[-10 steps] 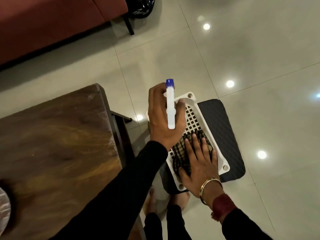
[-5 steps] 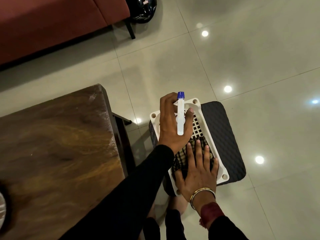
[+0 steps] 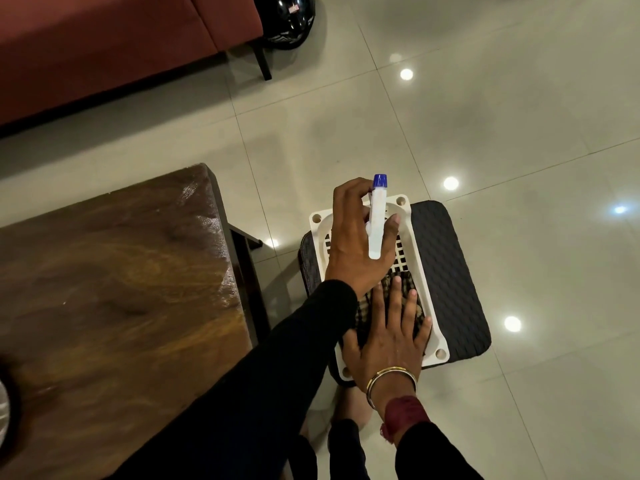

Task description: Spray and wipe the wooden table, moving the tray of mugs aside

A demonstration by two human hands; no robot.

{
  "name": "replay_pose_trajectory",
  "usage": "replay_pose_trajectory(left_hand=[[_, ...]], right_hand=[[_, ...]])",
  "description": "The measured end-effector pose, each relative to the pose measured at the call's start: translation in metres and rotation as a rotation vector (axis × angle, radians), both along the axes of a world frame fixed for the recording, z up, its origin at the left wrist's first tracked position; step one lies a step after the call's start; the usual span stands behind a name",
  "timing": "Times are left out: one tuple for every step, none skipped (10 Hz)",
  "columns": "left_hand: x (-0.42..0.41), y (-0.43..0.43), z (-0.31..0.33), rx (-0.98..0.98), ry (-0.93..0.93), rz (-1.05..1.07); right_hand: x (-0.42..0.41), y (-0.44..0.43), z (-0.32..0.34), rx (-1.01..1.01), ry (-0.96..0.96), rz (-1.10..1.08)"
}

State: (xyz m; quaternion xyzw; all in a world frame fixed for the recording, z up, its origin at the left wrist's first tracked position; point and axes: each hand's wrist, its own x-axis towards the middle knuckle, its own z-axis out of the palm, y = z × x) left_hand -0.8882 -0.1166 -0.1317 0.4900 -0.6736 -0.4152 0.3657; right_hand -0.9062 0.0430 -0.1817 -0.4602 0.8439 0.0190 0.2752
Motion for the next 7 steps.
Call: replay_pose_trajectory(left_hand=[[-0.002, 0.0, 0.001, 0.008, 0.01, 0.031], [-0.006, 0.005, 0.002, -0.007, 0.014, 0.119], [-0.01, 0.011, 0.002, -0.028, 0.026, 0.172], [-0.01, 0.012, -0.003, -0.037, 0.042, 0.18], [-0.001, 0.015, -0.005, 0.024, 0.063, 0.165], [0.019, 0.026, -0.006, 0.076, -0.018, 0.147], [0.071, 0.064, -0.011, 0.127, -0.09, 0.139]], right_hand=[[0.001, 0.0, 0.001, 0.02, 0.013, 0.012], [0.0, -0.001, 0.002, 0.05, 0.014, 0.016], [0.0, -0.002, 0.002, 0.097, 0.016, 0.037], [-0.001, -0.002, 0.001, 0.101, 0.014, 0.042], [-0.001, 0.0, 0.002, 0.071, 0.016, 0.029], [0.001, 0.0, 0.003, 0.002, 0.002, 0.021], [0.001, 0.003, 0.013, -0.125, -0.004, 0.015]])
